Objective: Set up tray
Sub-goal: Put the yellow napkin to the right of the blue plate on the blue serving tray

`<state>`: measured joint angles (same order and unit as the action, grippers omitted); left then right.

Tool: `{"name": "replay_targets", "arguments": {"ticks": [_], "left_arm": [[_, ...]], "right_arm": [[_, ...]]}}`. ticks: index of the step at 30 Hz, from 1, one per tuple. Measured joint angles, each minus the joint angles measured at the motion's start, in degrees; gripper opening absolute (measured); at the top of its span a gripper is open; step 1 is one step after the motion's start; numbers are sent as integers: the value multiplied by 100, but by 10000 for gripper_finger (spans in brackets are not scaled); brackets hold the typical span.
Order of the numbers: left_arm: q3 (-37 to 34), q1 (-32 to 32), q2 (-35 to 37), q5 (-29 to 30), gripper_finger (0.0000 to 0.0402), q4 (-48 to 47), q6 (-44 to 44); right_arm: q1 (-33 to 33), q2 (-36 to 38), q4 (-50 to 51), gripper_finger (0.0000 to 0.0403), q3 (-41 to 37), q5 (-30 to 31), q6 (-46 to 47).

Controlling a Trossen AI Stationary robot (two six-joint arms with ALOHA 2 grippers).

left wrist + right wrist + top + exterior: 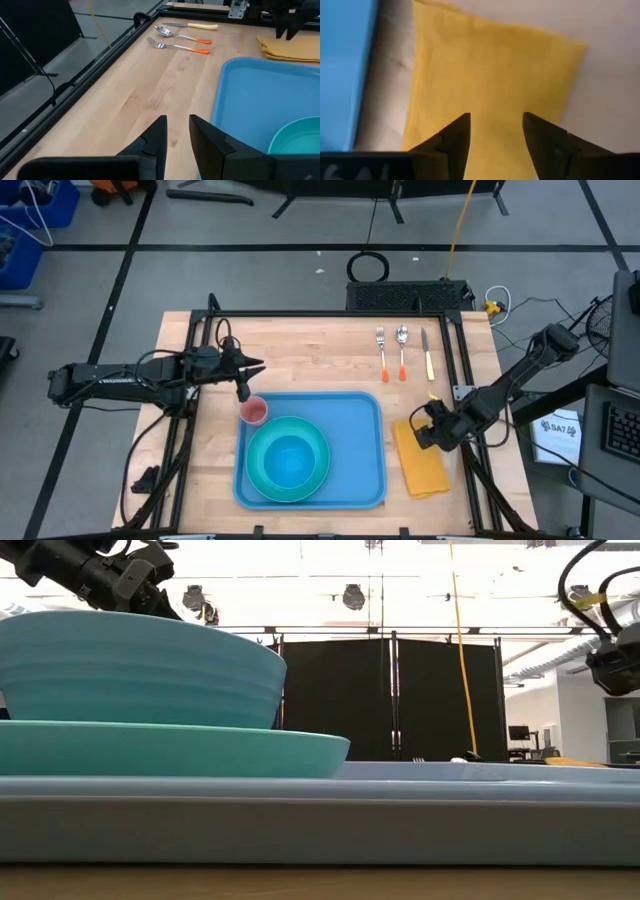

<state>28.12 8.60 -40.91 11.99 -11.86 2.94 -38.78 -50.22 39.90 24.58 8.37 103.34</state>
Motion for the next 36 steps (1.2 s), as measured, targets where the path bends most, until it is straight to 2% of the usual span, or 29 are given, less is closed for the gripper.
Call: {"name": "replay_targets", "arguments": {"ticks": [3,14,24,36], "left_arm": [[0,0,0,0,88,0,0],[0,0,0,0,88,-24,9],[0,0,-2,0,88,-45,9],[0,0,-2,4,88,-134,22]], "right_arm": [[59,114,4,180,2,-209,95],[101,99,781,173,-11,-248,156],[95,107,-311,172,-610,-284,225],[98,149,-1036,160,-656,-246,24]]}}
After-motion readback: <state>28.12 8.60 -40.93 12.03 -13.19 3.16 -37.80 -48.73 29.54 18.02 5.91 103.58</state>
